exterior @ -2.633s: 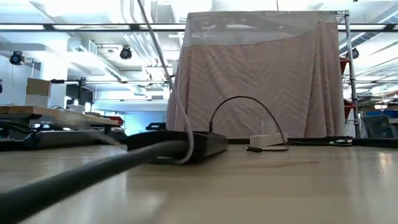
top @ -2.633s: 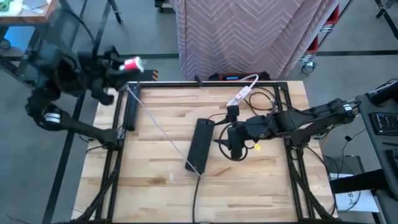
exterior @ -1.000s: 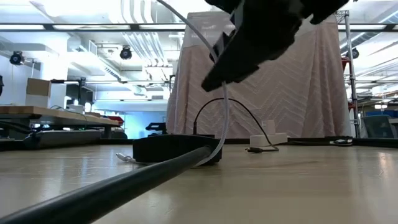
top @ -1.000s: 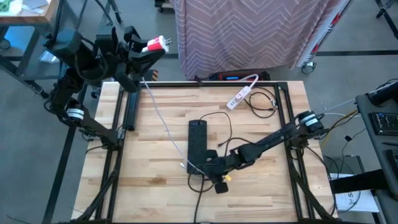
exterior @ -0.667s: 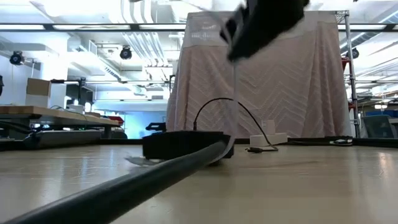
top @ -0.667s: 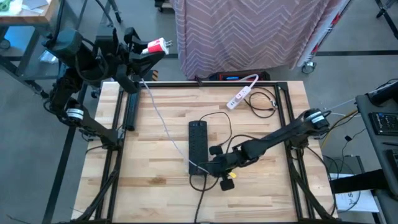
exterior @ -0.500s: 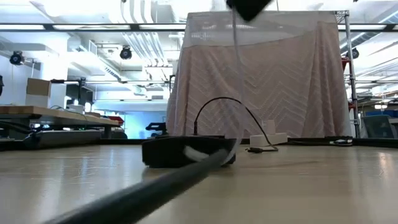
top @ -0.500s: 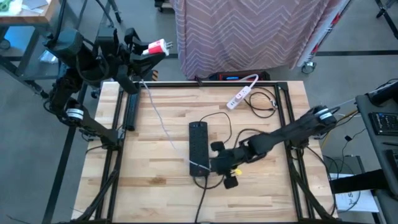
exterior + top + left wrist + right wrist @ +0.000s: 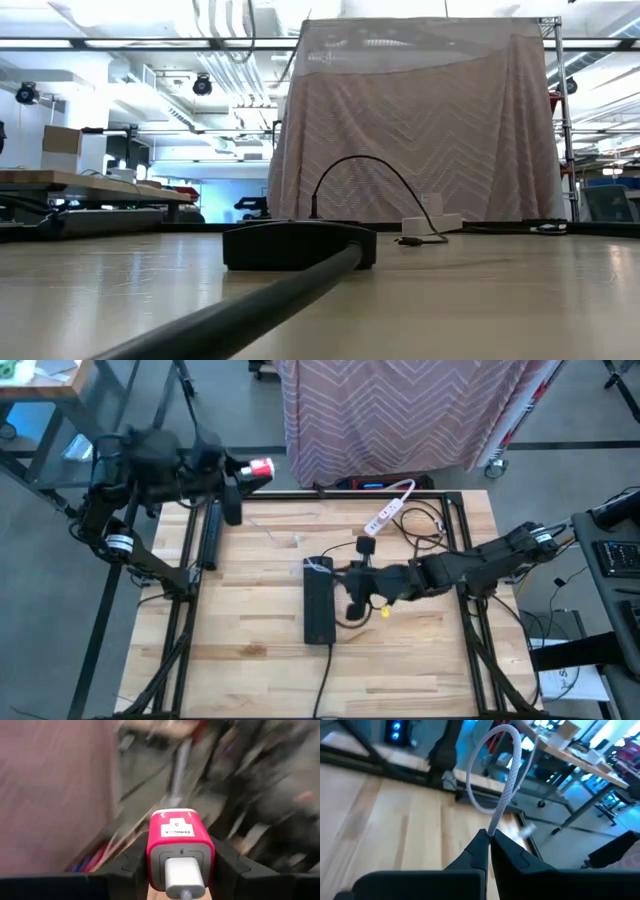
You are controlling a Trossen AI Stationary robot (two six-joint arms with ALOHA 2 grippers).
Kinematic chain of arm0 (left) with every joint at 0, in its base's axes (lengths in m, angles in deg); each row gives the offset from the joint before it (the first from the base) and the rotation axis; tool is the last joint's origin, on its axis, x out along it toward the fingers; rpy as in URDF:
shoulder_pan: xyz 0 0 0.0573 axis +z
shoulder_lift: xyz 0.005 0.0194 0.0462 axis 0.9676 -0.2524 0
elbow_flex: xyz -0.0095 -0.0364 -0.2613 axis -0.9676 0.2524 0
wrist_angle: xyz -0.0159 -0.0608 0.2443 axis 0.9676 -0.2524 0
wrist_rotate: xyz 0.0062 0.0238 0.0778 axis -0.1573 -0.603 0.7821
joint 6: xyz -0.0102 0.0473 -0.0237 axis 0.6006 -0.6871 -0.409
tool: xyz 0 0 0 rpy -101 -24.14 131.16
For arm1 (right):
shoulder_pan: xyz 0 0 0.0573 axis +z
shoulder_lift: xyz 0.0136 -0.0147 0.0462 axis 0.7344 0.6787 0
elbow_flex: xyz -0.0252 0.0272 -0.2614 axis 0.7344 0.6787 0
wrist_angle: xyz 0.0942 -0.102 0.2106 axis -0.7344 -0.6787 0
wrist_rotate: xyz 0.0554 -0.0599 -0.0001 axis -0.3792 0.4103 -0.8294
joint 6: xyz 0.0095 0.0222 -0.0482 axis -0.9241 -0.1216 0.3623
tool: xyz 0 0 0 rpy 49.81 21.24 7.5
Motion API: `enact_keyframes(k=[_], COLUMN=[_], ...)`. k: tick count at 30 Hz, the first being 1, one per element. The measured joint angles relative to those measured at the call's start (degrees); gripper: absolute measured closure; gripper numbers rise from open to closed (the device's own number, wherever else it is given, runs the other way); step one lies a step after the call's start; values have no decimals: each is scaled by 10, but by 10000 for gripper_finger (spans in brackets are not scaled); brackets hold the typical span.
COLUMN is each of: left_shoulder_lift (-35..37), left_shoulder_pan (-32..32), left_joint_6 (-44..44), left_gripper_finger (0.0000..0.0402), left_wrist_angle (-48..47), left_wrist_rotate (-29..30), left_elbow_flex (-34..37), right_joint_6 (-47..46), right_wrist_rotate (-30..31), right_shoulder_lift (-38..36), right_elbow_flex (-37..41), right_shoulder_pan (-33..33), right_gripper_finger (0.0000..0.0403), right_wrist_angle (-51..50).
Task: Insert USB
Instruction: Insert the red charger adapter into the top black outlet extension
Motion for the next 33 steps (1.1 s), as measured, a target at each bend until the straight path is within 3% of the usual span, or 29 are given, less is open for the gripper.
enact_keyframes(k=[4, 6, 9, 13, 16, 23, 26, 33], left_shoulder_lift=[-8, 0, 11, 12, 12, 7, 6, 6], left_shoulder_pan=[22, 38, 66, 133, 190, 347, 408, 511], left_joint_6=[104, 120, 127, 138, 128, 92, 72, 48], left_gripper_finger=[275, 275, 275, 275, 275, 275, 275, 275], left_wrist_angle=[-166, -145, -129, -154, -142, -139, -138, -110], left_wrist_rotate=[59, 52, -18, -21, -56, -134, -173, -189], left_elbow_flex=[4, 37, 84, 164, 233, 371, 426, 540], right_joint_6=[-10, -18, -20, -26, -60, -81, -80, -87], right_wrist_rotate=[-62, -93, -121, -146, -177, -183, -183, -183], right_shoulder_lift=[66, 101, 153, 198, 212, 200, 192, 189], right_elbow_flex=[2, 2, 2, 1, 1, 0, 0, 4], right_shoulder_pan=[-34, -46, -50, -48, -50, -33, -13, 33], right_gripper_finger=[403, 402, 390, 355, 318, 233, 212, 193], right_wrist_angle=[42, 68, 102, 126, 124, 60, 32, 7])
